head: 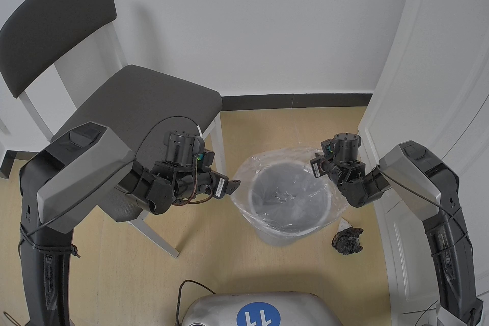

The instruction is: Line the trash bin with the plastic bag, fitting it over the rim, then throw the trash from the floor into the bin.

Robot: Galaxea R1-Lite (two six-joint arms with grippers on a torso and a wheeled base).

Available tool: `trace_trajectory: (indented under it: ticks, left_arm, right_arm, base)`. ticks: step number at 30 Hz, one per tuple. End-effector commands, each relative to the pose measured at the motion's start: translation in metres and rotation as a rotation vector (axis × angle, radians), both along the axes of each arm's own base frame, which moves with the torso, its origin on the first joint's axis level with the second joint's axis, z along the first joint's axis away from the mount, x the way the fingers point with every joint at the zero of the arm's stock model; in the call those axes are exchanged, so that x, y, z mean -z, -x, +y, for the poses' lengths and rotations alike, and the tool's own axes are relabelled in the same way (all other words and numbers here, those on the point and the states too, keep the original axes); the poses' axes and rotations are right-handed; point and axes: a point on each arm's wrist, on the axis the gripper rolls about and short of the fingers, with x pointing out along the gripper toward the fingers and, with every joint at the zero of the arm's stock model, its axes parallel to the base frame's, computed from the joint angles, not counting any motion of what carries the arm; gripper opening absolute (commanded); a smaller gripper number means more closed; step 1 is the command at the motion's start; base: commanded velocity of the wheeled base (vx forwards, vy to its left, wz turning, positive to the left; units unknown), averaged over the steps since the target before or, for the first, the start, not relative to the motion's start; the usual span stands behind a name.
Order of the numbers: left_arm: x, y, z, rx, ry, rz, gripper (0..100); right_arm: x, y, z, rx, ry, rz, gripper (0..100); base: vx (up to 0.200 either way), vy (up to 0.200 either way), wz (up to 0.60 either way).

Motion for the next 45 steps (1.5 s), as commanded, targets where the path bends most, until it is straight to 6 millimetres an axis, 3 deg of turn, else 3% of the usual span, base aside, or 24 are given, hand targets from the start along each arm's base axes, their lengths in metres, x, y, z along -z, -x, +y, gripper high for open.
trace_trajectory:
  ticks: [1, 6, 9, 16, 21, 25, 33, 45]
  left_arm:
    - [0.004, -0.001, -0.001, 0.002, -0.002, 0.006, 100]
    - [0.008, -0.006, -0.009, -0.018, 0.050, 0.002, 100]
    - [0.010, -0.009, -0.020, -0.045, 0.080, -0.001, 100]
    - [0.024, -0.018, -0.031, -0.108, 0.052, 0.003, 100]
    - [0.030, -0.029, -0.038, -0.198, 0.028, 0.013, 100]
    - [0.025, -0.032, -0.039, -0.223, 0.049, 0.028, 100]
    - [0.029, -0.038, -0.041, -0.227, 0.055, 0.021, 100]
    - [0.043, -0.057, -0.047, -0.309, 0.085, -0.021, 100]
  right_arm:
    - [0.003, -0.001, 0.000, 0.001, -0.002, 0.001, 100]
    - [-0.014, 0.009, -0.003, 0.005, -0.026, -0.002, 100]
    - [-0.032, 0.027, -0.009, -0.003, -0.030, 0.021, 100]
    - [-0.049, 0.057, -0.016, 0.040, -0.186, 0.061, 100]
    - [-0.043, 0.078, -0.023, 0.089, -0.339, 0.076, 100]
    - [-0.021, 0.092, -0.028, 0.117, -0.418, 0.094, 100]
    - [0.015, 0.079, -0.037, 0.152, -0.437, 0.096, 100]
    - [0.028, 0.049, -0.040, 0.188, -0.503, 0.030, 100]
  base:
    - [0.000, 0.000, 0.00]
    - [0.000, 0.000, 0.00]
    - [0.000, 0.000, 0.00]
    - [0.000, 0.000, 0.00]
    - [0.000, 0.000, 0.00]
    - [0.000, 0.000, 0.00]
    - [0.000, 0.000, 0.00]
    - [0.000, 0.000, 0.00]
